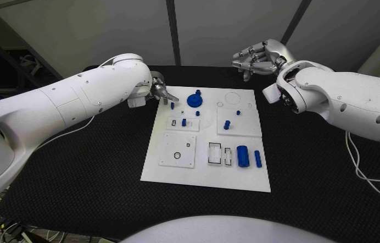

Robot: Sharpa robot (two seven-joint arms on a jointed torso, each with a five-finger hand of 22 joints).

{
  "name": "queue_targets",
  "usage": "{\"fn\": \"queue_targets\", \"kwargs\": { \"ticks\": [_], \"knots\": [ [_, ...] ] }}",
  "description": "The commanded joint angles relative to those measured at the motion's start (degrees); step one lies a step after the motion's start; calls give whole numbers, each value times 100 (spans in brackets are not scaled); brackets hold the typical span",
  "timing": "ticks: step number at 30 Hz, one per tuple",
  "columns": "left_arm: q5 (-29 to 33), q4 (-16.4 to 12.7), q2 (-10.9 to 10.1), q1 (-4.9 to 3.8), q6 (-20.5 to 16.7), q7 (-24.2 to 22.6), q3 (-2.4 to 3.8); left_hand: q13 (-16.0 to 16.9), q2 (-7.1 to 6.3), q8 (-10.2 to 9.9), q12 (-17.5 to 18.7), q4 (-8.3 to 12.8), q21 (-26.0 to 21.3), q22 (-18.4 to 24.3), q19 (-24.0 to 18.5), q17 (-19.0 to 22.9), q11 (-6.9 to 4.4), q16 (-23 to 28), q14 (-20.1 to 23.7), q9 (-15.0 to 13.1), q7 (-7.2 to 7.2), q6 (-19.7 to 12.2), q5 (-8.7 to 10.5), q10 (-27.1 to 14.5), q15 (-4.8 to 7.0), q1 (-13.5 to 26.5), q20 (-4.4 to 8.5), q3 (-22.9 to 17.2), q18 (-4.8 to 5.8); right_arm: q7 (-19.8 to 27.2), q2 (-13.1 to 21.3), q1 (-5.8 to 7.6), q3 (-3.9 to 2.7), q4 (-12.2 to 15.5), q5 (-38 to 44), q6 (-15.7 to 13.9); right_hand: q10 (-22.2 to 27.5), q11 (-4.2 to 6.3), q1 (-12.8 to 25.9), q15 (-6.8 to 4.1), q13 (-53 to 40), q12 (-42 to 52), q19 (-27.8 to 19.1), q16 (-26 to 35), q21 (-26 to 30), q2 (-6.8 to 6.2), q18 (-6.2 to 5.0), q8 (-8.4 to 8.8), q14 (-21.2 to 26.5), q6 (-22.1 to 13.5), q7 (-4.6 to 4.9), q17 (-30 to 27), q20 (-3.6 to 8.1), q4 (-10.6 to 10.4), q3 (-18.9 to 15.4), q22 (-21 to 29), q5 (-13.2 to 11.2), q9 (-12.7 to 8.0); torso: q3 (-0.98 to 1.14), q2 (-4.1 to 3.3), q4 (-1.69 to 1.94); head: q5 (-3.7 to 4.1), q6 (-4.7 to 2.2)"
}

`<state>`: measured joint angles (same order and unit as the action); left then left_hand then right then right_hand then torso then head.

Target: Assemble the parts on the task board

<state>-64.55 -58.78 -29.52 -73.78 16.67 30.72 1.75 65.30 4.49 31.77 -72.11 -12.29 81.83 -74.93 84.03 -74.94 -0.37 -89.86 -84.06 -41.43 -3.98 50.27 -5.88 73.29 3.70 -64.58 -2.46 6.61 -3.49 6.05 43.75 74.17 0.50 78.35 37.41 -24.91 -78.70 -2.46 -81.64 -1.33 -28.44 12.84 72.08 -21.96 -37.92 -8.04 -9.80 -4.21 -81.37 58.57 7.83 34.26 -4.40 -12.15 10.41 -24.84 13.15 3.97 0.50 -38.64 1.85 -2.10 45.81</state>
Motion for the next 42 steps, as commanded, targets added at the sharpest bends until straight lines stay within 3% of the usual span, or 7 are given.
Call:
{"fn": "queue_targets", "kwargs": {
  "ticks": [1,11,21,30,42],
  "knots": [
    [79,3,18,-3,78,-48,-6,-6,6,26,-12,59,36,-547,141,-1506,37,-14,-594,10,-4,-17,-10,-16,-23,-85,-18,-14,110,14,-10,10,-3,6,-7,43,31,-10,36,-2,-5,-23,-56,35,22,12,-61,22,30,-42,1,9,-3,-37,8,3,38,-2,0,3,-3,0,5],
    [151,25,47,14,87,-53,-63,-11,34,24,-11,128,48,-568,148,-1506,39,-14,-594,21,-7,-20,-12,-19,-25,-195,-20,-47,114,12,-20,10,-3,-2,-7,45,31,-10,34,-2,-8,-24,-57,37,22,14,-61,21,29,-42,0,12,-3,-38,9,3,49,-2,3,1,1,2,15],
    [160,20,67,41,4,-61,-76,-23,55,20,-4,162,43,-565,146,-1506,40,-14,-594,29,-9,-23,-15,-28,-27,-246,-22,-72,113,9,-32,10,-3,-6,-7,50,31,-10,32,-2,-12,-24,-59,39,21,16,-62,19,28,-42,0,14,-4,-40,9,2,62,-1,0,1,-5,12,24],
    [260,12,73,45,-233,-83,-77,-38,232,-4,2,308,48,-584,150,-1506,32,-14,-594,66,0,-34,-19,-36,-22,-482,-20,-283,115,5,-54,10,-3,-24,-7,64,31,-10,32,-2,-12,-24,-59,39,21,16,-62,19,28,-42,0,14,-4,-40,9,2,62,-1,0,3,-1,19,29],
    [437,-16,60,46,-322,-98,-77,-33,305,-28,-3,455,58,-608,157,-1506,14,-14,-594,101,20,-41,-26,-31,-7,-664,-8,-512,118,-1,-76,9,-3,-51,-7,90,30,-10,32,-2,-16,-24,-60,42,21,18,-63,18,26,-42,1,18,-4,-42,9,0,76,-1,0,1,-2,19,14]
  ]
}}
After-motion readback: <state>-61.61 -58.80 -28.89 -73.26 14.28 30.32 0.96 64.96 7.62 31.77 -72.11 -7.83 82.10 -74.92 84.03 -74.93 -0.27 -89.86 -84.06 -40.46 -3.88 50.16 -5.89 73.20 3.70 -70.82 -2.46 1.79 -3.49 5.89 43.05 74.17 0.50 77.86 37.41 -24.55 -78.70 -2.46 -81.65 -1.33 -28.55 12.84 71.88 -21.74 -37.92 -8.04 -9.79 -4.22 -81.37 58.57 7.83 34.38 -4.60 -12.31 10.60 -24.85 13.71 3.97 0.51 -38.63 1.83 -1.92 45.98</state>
